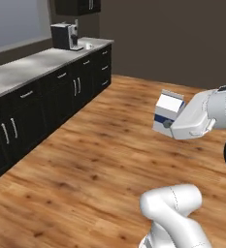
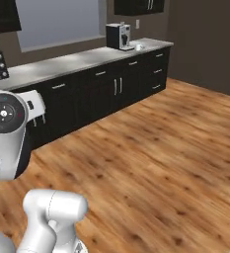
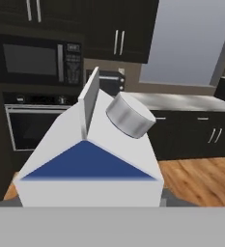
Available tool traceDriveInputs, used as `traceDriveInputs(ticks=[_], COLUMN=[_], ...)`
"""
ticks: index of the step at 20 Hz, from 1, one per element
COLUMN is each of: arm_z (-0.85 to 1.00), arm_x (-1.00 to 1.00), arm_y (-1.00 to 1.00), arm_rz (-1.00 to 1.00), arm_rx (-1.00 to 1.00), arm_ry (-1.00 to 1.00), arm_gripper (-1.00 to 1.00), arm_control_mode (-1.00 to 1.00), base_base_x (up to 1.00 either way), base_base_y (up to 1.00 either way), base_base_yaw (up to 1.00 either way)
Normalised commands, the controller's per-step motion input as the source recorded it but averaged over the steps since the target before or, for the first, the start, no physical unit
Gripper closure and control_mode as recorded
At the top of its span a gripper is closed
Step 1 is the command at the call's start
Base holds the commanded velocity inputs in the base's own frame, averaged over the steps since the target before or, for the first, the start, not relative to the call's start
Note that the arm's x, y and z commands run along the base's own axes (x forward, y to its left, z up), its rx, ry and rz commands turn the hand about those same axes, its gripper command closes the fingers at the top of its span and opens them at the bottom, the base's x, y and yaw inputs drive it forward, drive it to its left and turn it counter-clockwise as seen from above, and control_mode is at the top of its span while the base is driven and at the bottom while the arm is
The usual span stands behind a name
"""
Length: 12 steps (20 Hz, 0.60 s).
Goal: Take a sugar cube from the saucer and place it inside the coffee. Then, grab milk from the fridge and place it next to the coffee on the counter to sweeten the coffee.
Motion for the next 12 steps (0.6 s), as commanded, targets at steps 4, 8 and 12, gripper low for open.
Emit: traceDriveInputs(ticks=[4,8,12], arm_z=[0.0,0.0,0.0], arm_x=[0.0,0.0,0.0], arm_y=[0.0,0.0,0.0], arm_rz=[0.0,0.0,0.0], arm_rx=[0.0,0.0,0.0], arm_ry=[0.0,0.0,0.0], arm_gripper=[1.0,1.0,1.0], arm_control_mode=[1.0,1.0,1.0], base_base_x=[1.0,1.0,1.0], base_base_y=[-0.84,-0.88,-0.89], base_base_yaw=[0.28,0.28,0.27])
